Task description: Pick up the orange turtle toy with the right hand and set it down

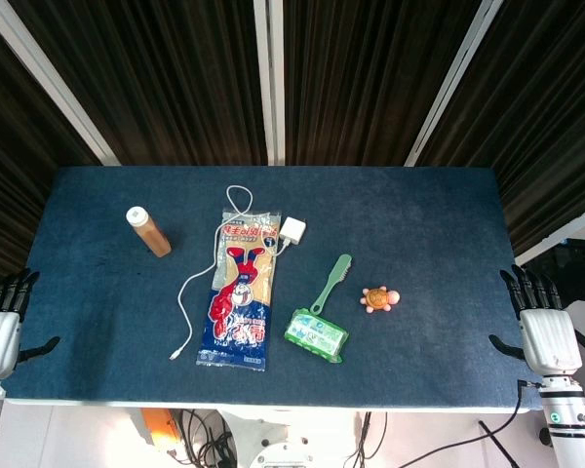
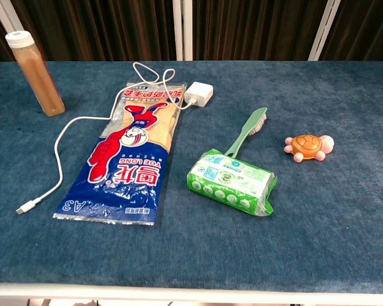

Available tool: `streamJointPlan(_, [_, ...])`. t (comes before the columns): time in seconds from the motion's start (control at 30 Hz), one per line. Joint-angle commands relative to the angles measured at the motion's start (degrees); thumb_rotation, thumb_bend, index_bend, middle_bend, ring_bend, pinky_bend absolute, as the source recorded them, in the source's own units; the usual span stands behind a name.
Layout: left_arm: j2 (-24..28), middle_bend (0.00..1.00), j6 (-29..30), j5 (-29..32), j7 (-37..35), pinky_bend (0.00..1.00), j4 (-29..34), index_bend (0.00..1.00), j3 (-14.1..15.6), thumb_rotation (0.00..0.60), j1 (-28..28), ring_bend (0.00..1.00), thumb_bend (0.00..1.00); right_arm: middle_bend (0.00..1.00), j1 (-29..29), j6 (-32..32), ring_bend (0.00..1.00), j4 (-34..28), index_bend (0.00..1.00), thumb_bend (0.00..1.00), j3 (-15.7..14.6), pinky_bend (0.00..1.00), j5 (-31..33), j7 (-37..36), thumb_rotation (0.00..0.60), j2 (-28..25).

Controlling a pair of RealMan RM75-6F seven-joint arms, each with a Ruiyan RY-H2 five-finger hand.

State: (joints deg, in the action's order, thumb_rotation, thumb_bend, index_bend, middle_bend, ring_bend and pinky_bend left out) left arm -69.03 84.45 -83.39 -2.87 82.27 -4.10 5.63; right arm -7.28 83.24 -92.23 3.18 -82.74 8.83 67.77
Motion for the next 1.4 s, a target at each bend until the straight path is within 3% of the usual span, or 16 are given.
streamJointPlan(0.03, [-0.2, 0.0, -0.2, 0.3, -0.4, 0.05, -0.5, 0.05, -0.1, 0.6, 0.0, 0.0, 0.09, 0.0, -0.1, 0.0, 0.0, -0.7, 0.0, 0.04, -0.2, 0.0, -1.1, 1.0, 0.6, 0.0])
streamJointPlan(0.37, [-0.5, 0.0, 0.3, -0.2, -1.5, 0.05, -1.6, 0.05, 0.2, 0.6, -0.2, 0.0, 0.09, 0.01, -3.4, -3.3, 0.0, -1.8, 0.0, 0.05, 0.2, 0.0, -4.1, 3.6, 0.6, 1.4])
streamJointPlan(0.57, [-1.0, 0.0, 0.8, -0.8, -3.5, 0.05, -1.8, 0.05, 0.5, 0.6, -0.5, 0.0, 0.09, 0.05, -9.2, -12.1, 0.0, -1.7, 0.0, 0.09, 2.3, 0.02, -1.2, 7.0, 0.6, 2.8])
streamJointPlan(0.77, [-0.8, 0.0, 1.3, -1.6, -3.5, 0.05, -1.9, 0.05, 0.4, 0.6, -0.2, 0.0, 0.09, 0.1, -14.7, -18.6, 0.04, 3.6, 0.01, 0.12, 4.3, 0.11, 1.7, 9.7, 0.6, 8.6])
streamJointPlan(1.03, [0.1, 0.0, 1.8, -2.0, -3.5, 0.05, -1.7, 0.05, 0.8, 0.6, -0.7, 0.0, 0.09, 0.21, -19.1, -22.8, 0.17, 10.1, 0.14, 0.15, 4.3, 0.23, 2.9, 11.2, 0.6, 16.0])
streamJointPlan(1.4, [-0.2, 0.0, 1.7, -3.1, -3.7, 0.05, -1.8, 0.05, 1.6, 0.6, -0.6, 0.0, 0.09, 0.29, -21.3, -23.1, 0.26, 13.5, 0.3, 0.2, 3.8, 0.32, 3.2, 12.5, 0.6, 20.6])
